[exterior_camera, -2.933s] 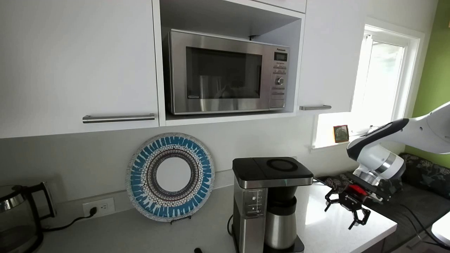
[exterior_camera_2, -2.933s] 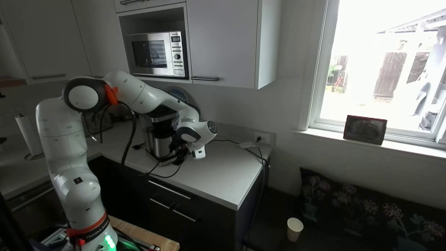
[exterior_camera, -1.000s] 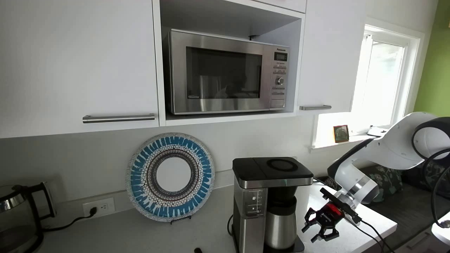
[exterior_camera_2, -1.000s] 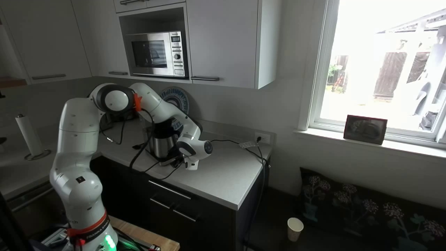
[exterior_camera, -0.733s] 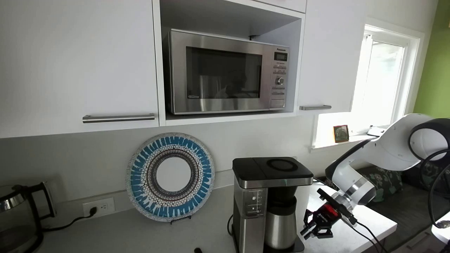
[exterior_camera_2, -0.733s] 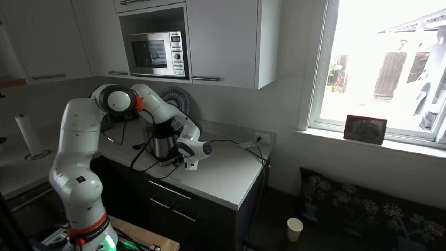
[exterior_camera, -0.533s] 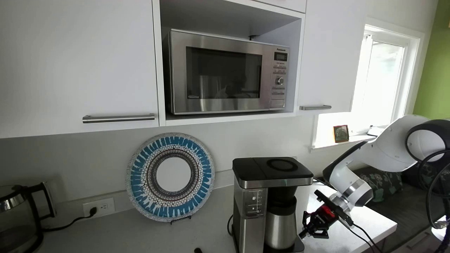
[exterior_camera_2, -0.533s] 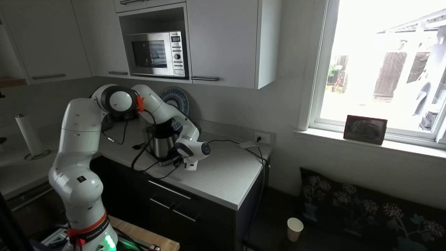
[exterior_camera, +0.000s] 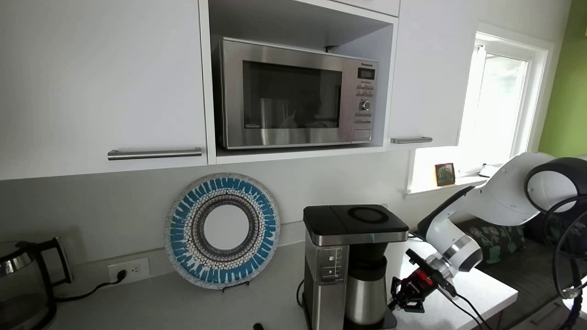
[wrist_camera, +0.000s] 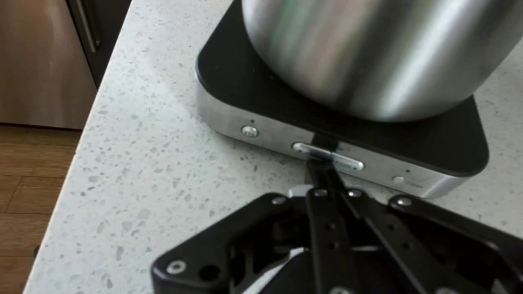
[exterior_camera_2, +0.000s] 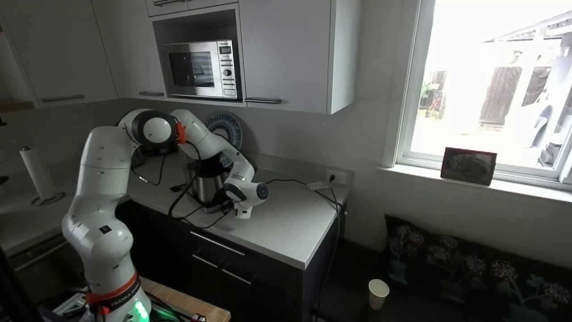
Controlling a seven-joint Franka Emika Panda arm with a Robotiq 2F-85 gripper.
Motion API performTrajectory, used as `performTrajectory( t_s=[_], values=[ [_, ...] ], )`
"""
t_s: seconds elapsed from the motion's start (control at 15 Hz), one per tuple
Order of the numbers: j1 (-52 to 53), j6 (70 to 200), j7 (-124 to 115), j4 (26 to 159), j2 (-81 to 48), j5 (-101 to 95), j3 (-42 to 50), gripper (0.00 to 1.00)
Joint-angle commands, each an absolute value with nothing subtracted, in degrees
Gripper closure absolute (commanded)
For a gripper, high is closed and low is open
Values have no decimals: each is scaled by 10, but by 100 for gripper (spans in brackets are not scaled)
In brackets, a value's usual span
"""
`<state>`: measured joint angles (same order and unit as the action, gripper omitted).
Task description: Tap the coffee machine
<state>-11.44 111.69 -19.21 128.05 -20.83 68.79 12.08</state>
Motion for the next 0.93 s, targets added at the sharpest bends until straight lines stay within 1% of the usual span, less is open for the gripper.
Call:
performTrajectory(
  t_s=[0.0,0.87],
  values=[
    [-110,1123,-200,1275,-214,690,123,100],
    [-115,1093,-221,1267,-213,665,127,100]
  ],
)
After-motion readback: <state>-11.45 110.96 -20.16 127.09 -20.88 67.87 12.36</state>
